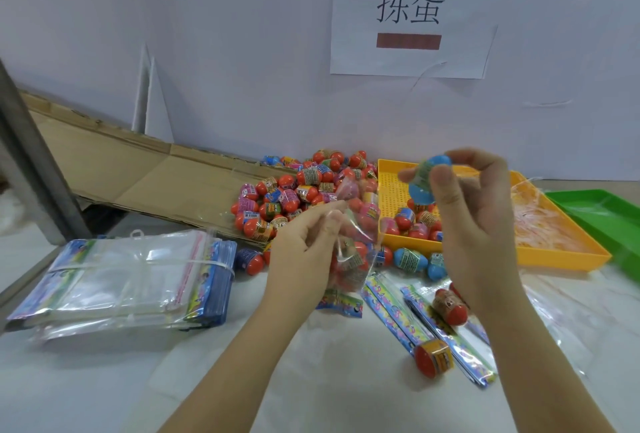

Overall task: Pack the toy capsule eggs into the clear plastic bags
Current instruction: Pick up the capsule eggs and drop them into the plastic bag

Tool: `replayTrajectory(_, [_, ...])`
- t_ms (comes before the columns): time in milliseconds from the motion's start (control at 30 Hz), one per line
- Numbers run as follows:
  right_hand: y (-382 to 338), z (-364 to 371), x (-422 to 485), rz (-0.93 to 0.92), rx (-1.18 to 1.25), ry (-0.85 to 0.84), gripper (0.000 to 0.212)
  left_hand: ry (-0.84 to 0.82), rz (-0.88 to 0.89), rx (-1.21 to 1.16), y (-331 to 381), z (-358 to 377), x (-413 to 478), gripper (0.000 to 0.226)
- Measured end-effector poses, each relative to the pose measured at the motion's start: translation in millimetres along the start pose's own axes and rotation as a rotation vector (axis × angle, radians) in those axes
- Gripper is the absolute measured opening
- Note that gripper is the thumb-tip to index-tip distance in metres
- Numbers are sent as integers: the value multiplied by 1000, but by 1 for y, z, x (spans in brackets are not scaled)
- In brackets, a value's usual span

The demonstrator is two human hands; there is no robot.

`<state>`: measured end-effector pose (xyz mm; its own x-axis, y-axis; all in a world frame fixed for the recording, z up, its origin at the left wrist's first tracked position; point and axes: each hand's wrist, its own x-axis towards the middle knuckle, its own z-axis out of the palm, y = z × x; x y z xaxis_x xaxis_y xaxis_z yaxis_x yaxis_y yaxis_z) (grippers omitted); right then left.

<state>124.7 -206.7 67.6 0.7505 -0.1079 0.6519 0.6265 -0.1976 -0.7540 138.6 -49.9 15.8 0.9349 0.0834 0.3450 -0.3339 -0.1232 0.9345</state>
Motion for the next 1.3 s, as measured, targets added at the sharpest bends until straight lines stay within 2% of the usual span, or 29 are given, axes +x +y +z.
replayTrajectory(100, [-1, -1, 2, 25, 134, 24, 27, 4, -91, -111, -1, -2, 2, 18])
replayTrajectory(167, [1, 2, 2, 29, 157, -9, 27, -34, -151, -151, 0, -3, 2, 30])
replayTrajectory(367, [11, 8, 1, 116, 163, -38, 32, -198, -197, -71, -5, -3, 1, 48])
replayTrajectory(500, [14, 6, 2, 149, 176, -74, 30, -228, -180, -28, -5, -1, 1, 65])
replayTrajectory(700, [14, 8, -4, 20, -205, -105, 18, -207, -177, -48, -4, -1, 0, 76])
replayTrajectory(767, [18, 10, -7, -39, -370, -104, 25, -201, -168, -31, -3, -1, 0, 80])
replayTrajectory(933, [22, 15, -10, -167, -662, -59, 22, -207, -132, -19, -1, 0, -2, 83])
replayTrajectory(1067, [25, 14, -10, -86, -686, -109, 24, -232, -80, 4, -1, 2, -4, 79])
replayTrajectory(1200, [25, 15, -10, -28, -615, -184, 13, -211, -66, -16, 0, 3, -7, 77])
replayTrajectory(1233, [25, 15, -10, -29, -599, -219, 14, -201, -69, -29, 0, 3, -7, 75])
replayTrajectory(1300, [24, 16, -10, -37, -583, -303, 31, -175, -66, -22, 1, 3, -7, 71])
